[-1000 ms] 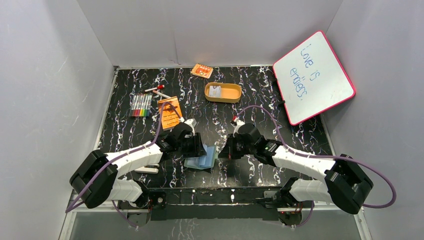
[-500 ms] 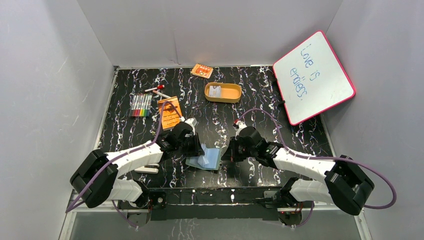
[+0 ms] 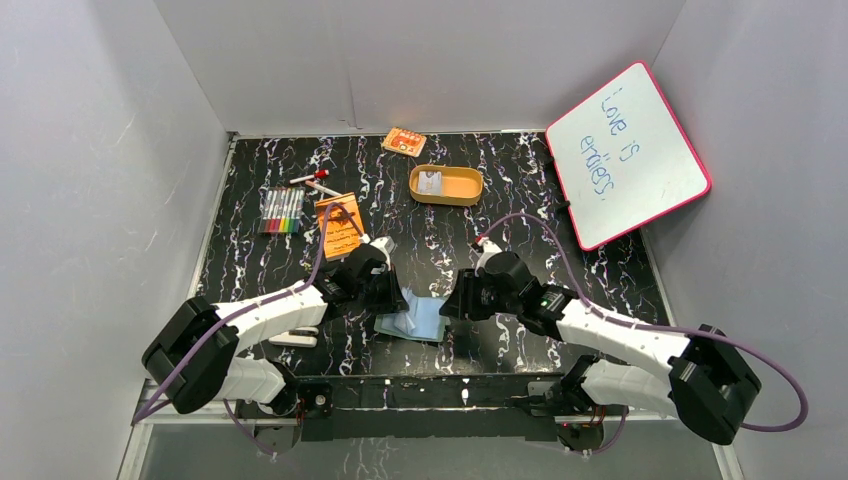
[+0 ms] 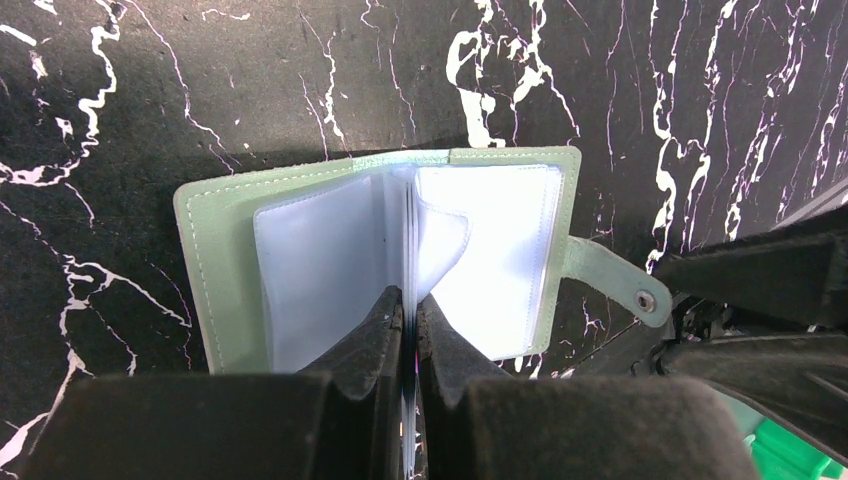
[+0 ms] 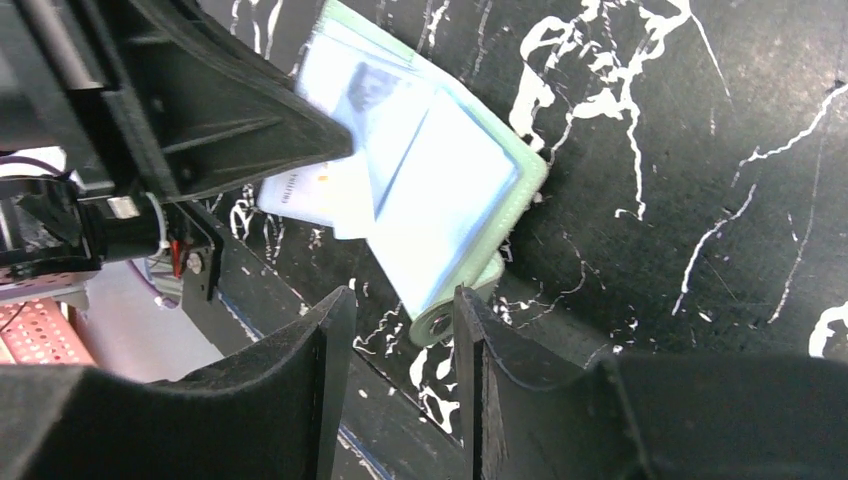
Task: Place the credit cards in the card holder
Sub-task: Turn over the card slot in the card holder.
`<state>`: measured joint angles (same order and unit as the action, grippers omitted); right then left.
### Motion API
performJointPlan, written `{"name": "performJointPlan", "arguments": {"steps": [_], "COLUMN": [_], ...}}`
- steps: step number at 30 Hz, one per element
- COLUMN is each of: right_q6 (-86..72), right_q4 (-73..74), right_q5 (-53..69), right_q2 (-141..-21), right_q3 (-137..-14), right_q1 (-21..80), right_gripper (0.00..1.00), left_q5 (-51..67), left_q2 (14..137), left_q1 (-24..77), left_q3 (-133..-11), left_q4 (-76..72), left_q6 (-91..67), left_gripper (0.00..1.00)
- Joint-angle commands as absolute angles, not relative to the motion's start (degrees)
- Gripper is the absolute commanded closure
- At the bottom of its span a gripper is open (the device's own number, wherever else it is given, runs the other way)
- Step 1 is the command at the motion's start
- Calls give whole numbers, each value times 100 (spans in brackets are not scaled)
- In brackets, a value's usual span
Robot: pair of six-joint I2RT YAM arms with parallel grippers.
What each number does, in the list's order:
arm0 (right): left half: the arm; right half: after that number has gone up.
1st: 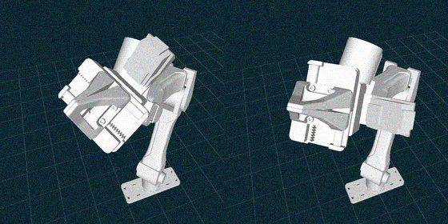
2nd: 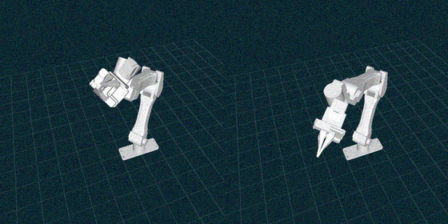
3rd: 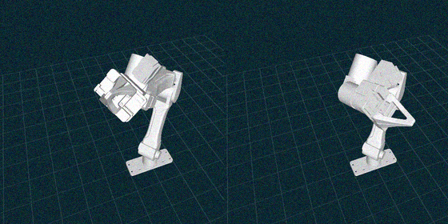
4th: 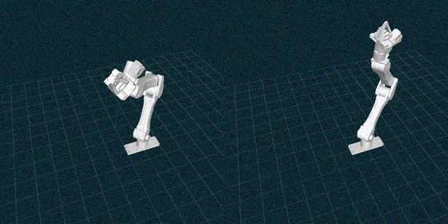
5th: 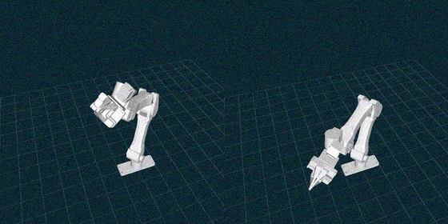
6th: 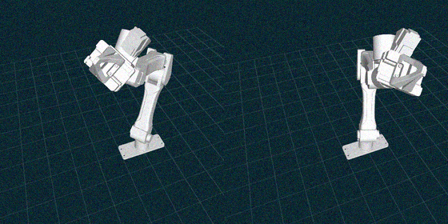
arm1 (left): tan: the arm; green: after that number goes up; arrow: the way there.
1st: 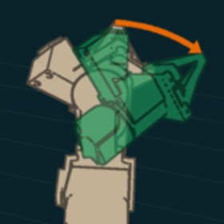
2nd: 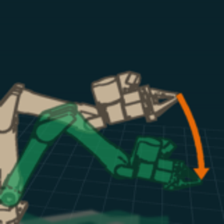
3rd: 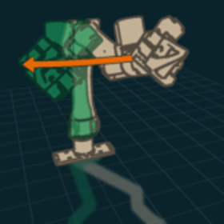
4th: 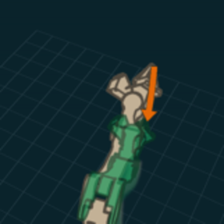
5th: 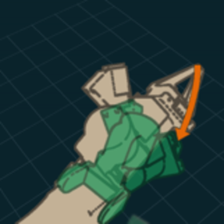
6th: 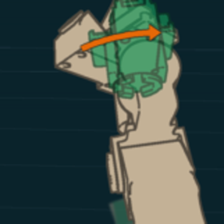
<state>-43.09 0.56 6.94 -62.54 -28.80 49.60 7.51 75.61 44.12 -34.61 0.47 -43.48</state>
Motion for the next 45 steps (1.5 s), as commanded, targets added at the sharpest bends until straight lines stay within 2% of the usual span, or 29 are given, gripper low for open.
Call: {"name": "performJointPlan", "arguments": {"steps": [1,7,16,17,18,22,24,26,30,34,37,40,43,45], "right_q6": [-4160,-4472,-4799,-4791,-4764,-4674,-4659,-4663,-4658,-4623,-4607,-4593,-4578,-4558], "right_q4": [-115,-891,-1540,-1527,-1477,-1252,-1216,-1215,-1239,-1213,-1206,-1188,-1124,-1071], "right_q5": [757,1316,1606,1580,1548,1468,1447,1442,1421,1402,1382,1354,1284,1229], "right_q2": [-6115,-7015,-8424,-8489,-8535,-8718,-8803,-8881,-8953,-8997,-9027,-9044,-9029,-8995], "right_q3": [-3356,-3537,-3610,-3623,-3654,-3751,-3761,-3763,-3768,-3811,-3832,-3836,-3828,-3811], "right_q1": [5102,5159,5177,5185,5189,5193,5186,5192,5204,5203,5203,5203,5203,5198], "right_gripper": [54,67,70,70,70,71,71,72,72,72,73,73,73,73], "left_q5": [800,705,597,565,529,347,212,130,79,-86,333,791,913,845], "left_q2": [7554,7506,7451,7411,7364,7098,6943,6777,6372,6107,6153,6524,6989,7180], "left_q1": [4430,4430,4430,4430,4430,4430,4422,4422,4421,4421,4421,4421,4422,4415], "left_q3": [-3574,-3479,-3325,-3310,-3297,-3301,-3389,-3497,-3704,-3964,-4025,-3984,-3858,-3635], "left_q4": [88,71,101,138,171,363,541,742,1061,1124,734,295,137,39], "left_q6": [-4394,-4490,-4651,-4661,-4672,-4690,-4681,-4660,-4654,-4687,-4710,-4757,-4785,-4816], "left_gripper": [100,100,100,98,93,56,43,37,34,34,39,57,80,89]}}
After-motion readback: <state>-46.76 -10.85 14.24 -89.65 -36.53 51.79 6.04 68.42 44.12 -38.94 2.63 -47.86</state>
